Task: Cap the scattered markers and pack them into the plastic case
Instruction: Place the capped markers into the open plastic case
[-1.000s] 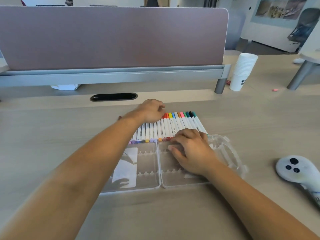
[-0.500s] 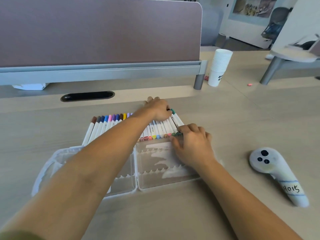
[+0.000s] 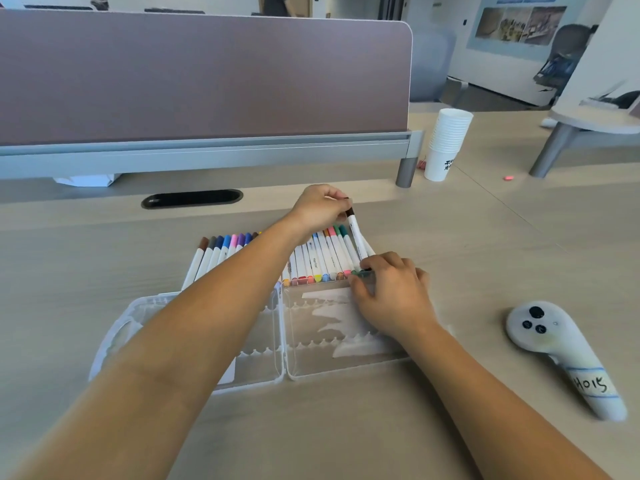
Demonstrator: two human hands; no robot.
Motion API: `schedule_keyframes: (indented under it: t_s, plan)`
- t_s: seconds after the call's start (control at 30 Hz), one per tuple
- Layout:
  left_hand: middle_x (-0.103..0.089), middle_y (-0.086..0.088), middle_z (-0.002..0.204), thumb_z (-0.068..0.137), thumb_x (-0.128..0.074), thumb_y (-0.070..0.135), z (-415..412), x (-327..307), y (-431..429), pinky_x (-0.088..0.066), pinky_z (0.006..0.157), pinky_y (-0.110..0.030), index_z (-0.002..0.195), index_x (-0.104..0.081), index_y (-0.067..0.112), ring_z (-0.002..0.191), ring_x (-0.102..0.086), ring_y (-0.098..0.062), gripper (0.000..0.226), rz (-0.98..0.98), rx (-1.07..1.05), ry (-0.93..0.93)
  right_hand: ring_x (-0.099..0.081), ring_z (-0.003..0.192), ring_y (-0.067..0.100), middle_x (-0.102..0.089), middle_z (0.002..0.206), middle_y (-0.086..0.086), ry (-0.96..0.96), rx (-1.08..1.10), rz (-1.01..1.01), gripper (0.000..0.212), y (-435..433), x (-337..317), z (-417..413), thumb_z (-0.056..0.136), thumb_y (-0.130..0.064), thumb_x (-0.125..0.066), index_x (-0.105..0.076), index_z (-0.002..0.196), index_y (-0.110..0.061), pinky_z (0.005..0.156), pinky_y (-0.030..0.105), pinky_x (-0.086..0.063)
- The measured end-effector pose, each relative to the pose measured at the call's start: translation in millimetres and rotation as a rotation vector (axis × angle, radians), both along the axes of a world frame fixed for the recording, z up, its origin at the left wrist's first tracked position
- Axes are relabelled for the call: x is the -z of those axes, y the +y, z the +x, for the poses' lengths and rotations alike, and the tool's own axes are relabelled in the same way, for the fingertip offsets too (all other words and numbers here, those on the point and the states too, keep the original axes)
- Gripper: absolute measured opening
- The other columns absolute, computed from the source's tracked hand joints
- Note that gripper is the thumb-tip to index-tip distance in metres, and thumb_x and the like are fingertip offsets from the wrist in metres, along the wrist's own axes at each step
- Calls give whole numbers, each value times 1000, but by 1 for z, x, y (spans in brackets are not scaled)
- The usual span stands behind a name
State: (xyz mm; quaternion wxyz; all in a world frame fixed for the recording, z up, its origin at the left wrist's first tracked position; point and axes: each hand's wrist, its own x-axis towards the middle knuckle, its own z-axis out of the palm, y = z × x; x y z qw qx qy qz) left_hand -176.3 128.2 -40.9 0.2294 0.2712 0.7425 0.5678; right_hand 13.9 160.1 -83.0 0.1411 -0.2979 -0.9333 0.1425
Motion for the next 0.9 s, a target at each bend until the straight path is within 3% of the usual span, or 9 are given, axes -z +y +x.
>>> schedule_keyframes:
  t_s: [0.13, 0.27, 0.4, 0.67, 0.9]
  plan:
    - [-74, -9, 97, 94, -64, 16, 4, -15, -23, -56, 76, -30, 102, -64, 16, 78, -68, -16, 7, 176, -63, -85, -48, 121, 23, -53, 133, -2, 41, -80, -22, 37, 2, -5, 2, 95, -44, -51, -57, 128, -28, 105, 43, -33]
    - [-71, -9, 87, 91, -69, 16, 7, -32, -74, -53, 72, -29, 100, -68, 12, 72, -63, -17, 10, 267, -60, -93, -49, 122, 19, -57, 131, -2, 130, -338, -31, 31, -8, -16, 5, 96, -37, -54, -60, 125, -30, 103, 43, -43]
    - [-70, -6, 78, 90, -69, 14, 8, -35, -143, -54, 69, -27, 94, -68, 11, 68, -62, -17, 5, 306, -83, -126, -49, 115, 4, -57, 124, -13, 87, -601, 11, 24, -49, -31, -2, 97, -32, -54, -62, 120, -33, 92, 21, -44]
    - [-69, 0, 66, 88, -69, 9, 4, -7, -266, -56, 60, -22, 85, -66, 8, 59, -62, -11, 4, 82, -225, -71, -58, 103, 12, -65, 113, -5, 45, -1062, 91, 29, -156, -22, -41, 95, -22, -56, -62, 123, -27, 86, 39, -53]
    - [-69, -10, 71, 84, -75, 9, -5, 1, -307, -55, 56, -19, 92, -73, 2, 52, -62, -9, 11, -169, -252, 23, -49, 116, 13, -56, 124, -7, 11, -1094, 60, 34, -185, -16, -74, 98, -21, -49, -65, 127, -28, 97, 35, -46]
